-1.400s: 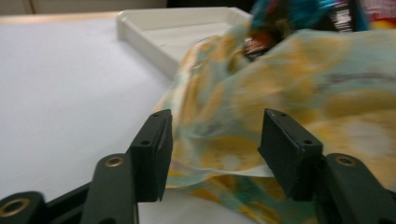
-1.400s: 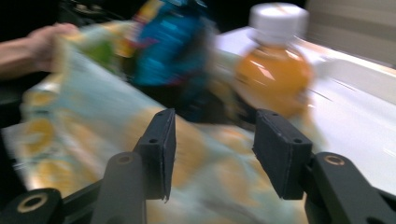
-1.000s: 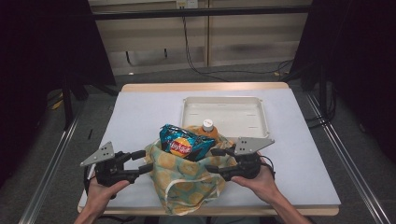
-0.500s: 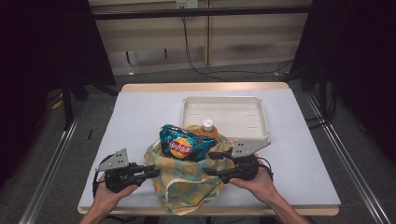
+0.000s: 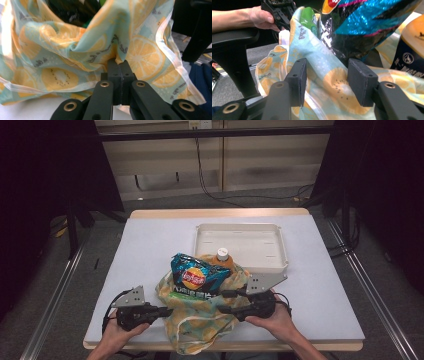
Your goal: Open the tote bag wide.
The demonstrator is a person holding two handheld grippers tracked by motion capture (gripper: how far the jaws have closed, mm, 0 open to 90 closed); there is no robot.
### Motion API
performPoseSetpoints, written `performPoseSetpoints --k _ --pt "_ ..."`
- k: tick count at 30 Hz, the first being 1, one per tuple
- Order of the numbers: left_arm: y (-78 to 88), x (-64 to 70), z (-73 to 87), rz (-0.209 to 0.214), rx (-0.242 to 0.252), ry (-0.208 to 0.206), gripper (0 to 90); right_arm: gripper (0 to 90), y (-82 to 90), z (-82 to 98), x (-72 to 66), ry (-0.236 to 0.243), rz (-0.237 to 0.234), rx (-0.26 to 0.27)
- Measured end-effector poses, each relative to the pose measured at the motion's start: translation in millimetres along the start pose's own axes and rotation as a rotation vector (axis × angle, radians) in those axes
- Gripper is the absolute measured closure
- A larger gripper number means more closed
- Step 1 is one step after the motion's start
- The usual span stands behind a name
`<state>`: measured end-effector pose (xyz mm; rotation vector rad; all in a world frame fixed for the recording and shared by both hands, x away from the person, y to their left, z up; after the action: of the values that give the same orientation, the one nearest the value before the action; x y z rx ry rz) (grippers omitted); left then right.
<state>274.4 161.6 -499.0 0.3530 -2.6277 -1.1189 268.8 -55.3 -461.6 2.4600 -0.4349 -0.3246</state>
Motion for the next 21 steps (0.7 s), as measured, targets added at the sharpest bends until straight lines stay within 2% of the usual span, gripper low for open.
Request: performPoseSetpoints --k 2,5,7,11,12,13,15,18,21 --pt "-4.8 -0.5 5.9 -0.014 -0.046 -0.005 90.0 50.6 -2.3 2.4 -4.4 0.008 -0.014 -0.012" --pt "-10.4 -1.1 8.1 -0.007 -0.063 0.008 90.0 52.4 -4.7 6.8 -9.0 0.008 -0.027 -0.021" --pt "-11.8 -2.3 10.2 -0.01 -0.085 0.01 90.0 54.7 -4.8 10.5 -9.5 0.0 -0.018 -0.026" --pt "-15.9 -7.7 16.3 -0.004 -0.113 0.027 90.0 71.4 -1.1 15.3 -11.6 -0.024 0.0 -0.015" --pt "-17.6 -11.0 18.8 -0.013 -0.124 0.042 90.0 77.1 -0.5 16.9 -13.7 -0.021 -0.004 -0.018" --pt "-18.3 -12.4 20.0 -0.012 -0.131 0.04 90.0 83.0 -0.8 20.6 -16.4 -0.007 -0.003 -0.033" --pt "-21.1 -14.7 22.1 -0.001 -0.134 0.059 90.0 89.3 -2.8 25.4 -19.7 -0.006 -0.017 -0.046" --pt "-22.5 -16.7 24.4 -0.011 -0.151 0.055 90.0 90.0 -12.9 35.4 -21.4 0.002 -0.035 -0.089" --pt "-23.0 -16.3 25.2 0.004 -0.14 0.062 90.0 90.0 -21.4 46.8 -16.6 -0.009 -0.043 -0.134"
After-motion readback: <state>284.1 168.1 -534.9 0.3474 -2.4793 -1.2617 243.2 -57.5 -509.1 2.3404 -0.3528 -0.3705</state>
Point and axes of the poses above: each handheld gripper's, and its own axes: y roughly backward along the jaws, z roughly out of its underside, x roughly to its right, the point moved 9 cm from there along -y, roughly forward along the jaws, and after that the axes turned 14 degrees about -x, right-handed, at the moved point
